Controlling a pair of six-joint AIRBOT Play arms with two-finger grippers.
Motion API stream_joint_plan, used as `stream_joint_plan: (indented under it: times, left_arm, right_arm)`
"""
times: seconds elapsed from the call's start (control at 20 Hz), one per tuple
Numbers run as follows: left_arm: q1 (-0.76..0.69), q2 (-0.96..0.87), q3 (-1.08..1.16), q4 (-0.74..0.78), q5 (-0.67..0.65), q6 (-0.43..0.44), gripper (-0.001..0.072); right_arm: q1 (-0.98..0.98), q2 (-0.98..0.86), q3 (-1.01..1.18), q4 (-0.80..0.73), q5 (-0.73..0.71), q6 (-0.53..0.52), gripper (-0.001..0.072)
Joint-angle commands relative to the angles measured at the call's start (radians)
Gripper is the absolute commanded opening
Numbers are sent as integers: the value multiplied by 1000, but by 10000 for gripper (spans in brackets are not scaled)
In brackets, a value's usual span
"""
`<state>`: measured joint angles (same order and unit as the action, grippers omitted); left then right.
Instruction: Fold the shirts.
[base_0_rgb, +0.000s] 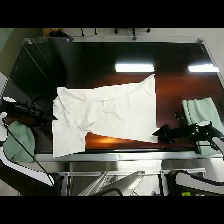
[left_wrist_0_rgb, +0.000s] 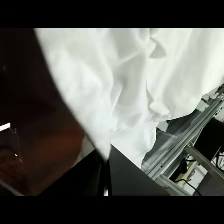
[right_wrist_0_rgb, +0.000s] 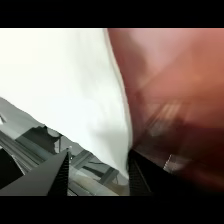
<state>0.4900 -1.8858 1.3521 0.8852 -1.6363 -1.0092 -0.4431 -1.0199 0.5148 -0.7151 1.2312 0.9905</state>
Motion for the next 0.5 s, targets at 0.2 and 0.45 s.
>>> stream_joint_plan:
  times: [0.2, 0.45]
  left_arm:
    - [1, 105, 0, -58, -23, -5, 22]
    - [2, 333, 15, -544, -132, 40, 21]
  right_arm:
    - [109, -27, -7, 157, -15, -105, 37]
    - [142, 155, 232, 425, 82, -158, 21]
